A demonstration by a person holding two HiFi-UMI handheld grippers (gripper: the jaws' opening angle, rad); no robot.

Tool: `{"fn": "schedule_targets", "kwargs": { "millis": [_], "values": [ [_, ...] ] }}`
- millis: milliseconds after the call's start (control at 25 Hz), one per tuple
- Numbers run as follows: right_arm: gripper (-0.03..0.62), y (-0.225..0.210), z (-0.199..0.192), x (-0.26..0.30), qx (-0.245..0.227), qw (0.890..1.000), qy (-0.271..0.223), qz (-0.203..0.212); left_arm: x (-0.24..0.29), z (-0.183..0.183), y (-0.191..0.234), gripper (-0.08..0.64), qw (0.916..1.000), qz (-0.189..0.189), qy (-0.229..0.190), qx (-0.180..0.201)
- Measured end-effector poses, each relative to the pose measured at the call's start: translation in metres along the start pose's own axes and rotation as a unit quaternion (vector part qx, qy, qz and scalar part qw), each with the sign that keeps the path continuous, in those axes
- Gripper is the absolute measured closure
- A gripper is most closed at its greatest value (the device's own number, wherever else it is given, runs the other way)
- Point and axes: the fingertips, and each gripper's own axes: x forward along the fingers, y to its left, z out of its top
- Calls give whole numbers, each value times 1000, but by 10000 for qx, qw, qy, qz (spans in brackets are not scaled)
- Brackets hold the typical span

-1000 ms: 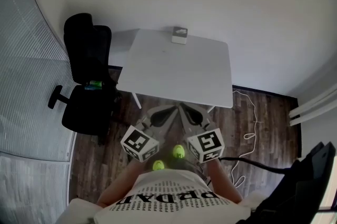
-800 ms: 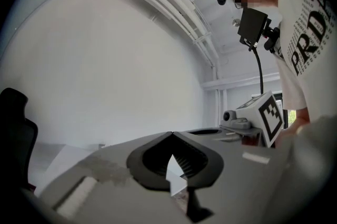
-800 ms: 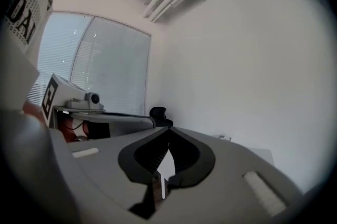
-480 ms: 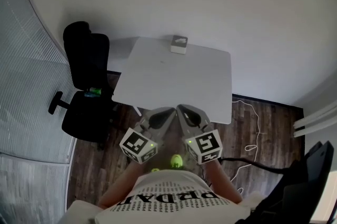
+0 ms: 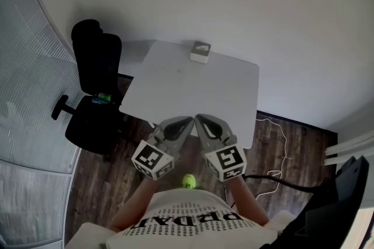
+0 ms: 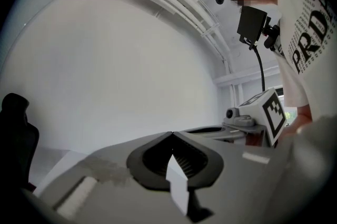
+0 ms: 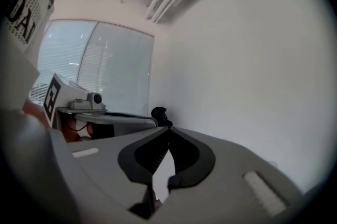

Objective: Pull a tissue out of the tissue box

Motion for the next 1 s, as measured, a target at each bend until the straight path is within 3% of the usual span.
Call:
{"fn": "schedule_targets", "kwargs": {
  "millis": [560,1000],
  "values": [
    [584,-35,-4,14,51,10000,5,53,37,-3,18,568,9999,123,-53,5],
    [584,-73,8,74,-4,10000,67,-8,74,7,82,568,9999,92,-105,-7]
  ]
}}
